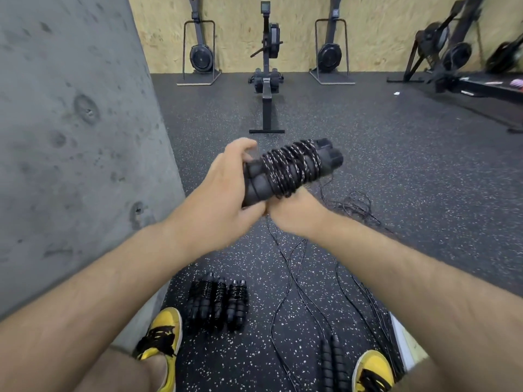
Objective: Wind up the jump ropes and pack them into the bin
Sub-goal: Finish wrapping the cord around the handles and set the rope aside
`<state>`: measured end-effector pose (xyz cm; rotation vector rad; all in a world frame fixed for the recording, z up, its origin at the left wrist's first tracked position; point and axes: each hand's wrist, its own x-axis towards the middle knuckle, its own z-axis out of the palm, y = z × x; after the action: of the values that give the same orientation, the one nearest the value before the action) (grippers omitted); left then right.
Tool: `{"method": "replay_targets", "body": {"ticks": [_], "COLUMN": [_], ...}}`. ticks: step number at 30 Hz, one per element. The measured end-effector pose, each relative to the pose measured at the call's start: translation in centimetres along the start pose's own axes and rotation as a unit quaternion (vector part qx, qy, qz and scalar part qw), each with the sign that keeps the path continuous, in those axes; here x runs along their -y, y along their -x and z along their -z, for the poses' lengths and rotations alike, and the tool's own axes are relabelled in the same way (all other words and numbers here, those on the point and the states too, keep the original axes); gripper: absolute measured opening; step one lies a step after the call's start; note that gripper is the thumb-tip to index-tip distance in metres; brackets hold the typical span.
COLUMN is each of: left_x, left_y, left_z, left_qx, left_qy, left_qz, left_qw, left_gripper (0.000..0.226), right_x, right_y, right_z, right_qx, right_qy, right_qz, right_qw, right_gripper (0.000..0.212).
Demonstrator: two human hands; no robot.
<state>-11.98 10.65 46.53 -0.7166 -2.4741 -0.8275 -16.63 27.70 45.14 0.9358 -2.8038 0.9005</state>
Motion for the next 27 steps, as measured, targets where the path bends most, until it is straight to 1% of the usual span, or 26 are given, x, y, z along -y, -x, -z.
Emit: {"method": "replay_targets", "body": {"ticks": [1, 2, 3, 4, 5, 7, 9, 11, 12, 13, 15, 17, 18, 21, 22, 25, 27], "left_x": [0.2, 0.7, 1.1, 1.6, 2.1, 3.2, 3.9, 4.0, 3.7, 3.3, 2.8, 2.3, 2.0, 0.8, 0.4, 0.2, 0.2], "left_y": [-0.3, -0.6, -0.8, -0.9, -1.0, -1.2, -1.4, -1.8, -2.0, -2.2, -2.3, -2.3, -2.2, -1.9, -1.8, -1.8, -1.9], "left_z": [-0.2, -0.3, -0.4, -0.4, -0.4, -0.3, -0.1, 0.1, 0.2, 0.3, 0.6, 0.7, 0.7, 0.7, 0.7, 1.2, 1.5], "left_qx": [-0.006, -0.005, 0.001, 0.011, 0.017, 0.006, -0.022, -0.047, -0.054, -0.062, -0.086, -0.1, -0.102, -0.094, -0.089, -0.088, -0.082], "left_qy": [-0.016, -0.044, -0.064, -0.062, -0.042, 0.006, 0.042, 0.105, 0.155, 0.22, 0.333, 0.4, 0.427, 0.496, 0.518, 0.555, 0.56], "left_qz": [0.006, 0.002, 0.003, 0.012, 0.027, 0.059, 0.087, 0.136, 0.171, 0.203, 0.249, 0.262, 0.26, 0.258, 0.257, 0.249, 0.231], "left_qw": [1.0, 0.999, 0.998, 0.998, 0.999, 0.998, 0.995, 0.984, 0.972, 0.952, 0.905, 0.873, 0.86, 0.824, 0.81, 0.789, 0.791], "left_gripper": [0.079, 0.08, 0.08, 0.08, 0.079, 0.075, 0.065, 0.054, 0.05, 0.05, 0.059, 0.072, 0.073, 0.062, 0.062, 0.07, 0.07], "right_x": [1.4, 3.0, 1.9, 1.8, 1.6, 2.2, 2.9, 3.7, 4.0, 4.7, 5.4, 6.0, 6.1, 6.4, 6.2, 6.0, 5.7], "right_y": [0.3, 0.6, 0.1, -0.2, -0.3, -0.1, 0.2, 0.8, 1.1, 1.4, 1.7, 1.8, 1.8, 2.0, 2.1, 2.4, 2.5], "right_z": [-0.6, -1.5, -2.9, -3.5, -3.6, -3.2, -2.4, -2.1, -2.2, -2.0, -1.8, -1.1, -0.8, -0.1, -0.1, 0.5, 1.1], "right_qx": [0.034, 0.053, -0.018, -0.011, -0.007, -0.041, -0.064, -0.101, -0.124, -0.142, -0.16, -0.191, -0.214, -0.274, -0.29, -0.319, -0.303], "right_qy": [-0.059, -0.084, -0.019, -0.022, -0.035, -0.084, -0.068, -0.036, -0.023, -0.018, -0.005, 0.02, 0.033, 0.076, 0.072, 0.044, 0.006], "right_qz": [-0.053, -0.082, -0.058, -0.077, -0.095, -0.097, -0.073, -0.045, -0.03, -0.013, 0.0, 0.011, 0.024, 0.087, 0.099, 0.088, 0.119], "right_qw": [0.996, 0.992, 0.998, 0.997, 0.995, 0.991, 0.993, 0.993, 0.992, 0.99, 0.987, 0.981, 0.976, 0.955, 0.949, 0.942, 0.945], "right_gripper": [0.039, 0.037, 0.032, 0.026, 0.022, 0.017, 0.016, 0.012, 0.011, 0.015, 0.022, 0.024, 0.022, 0.008, 0.005, 0.011, 0.017]}}
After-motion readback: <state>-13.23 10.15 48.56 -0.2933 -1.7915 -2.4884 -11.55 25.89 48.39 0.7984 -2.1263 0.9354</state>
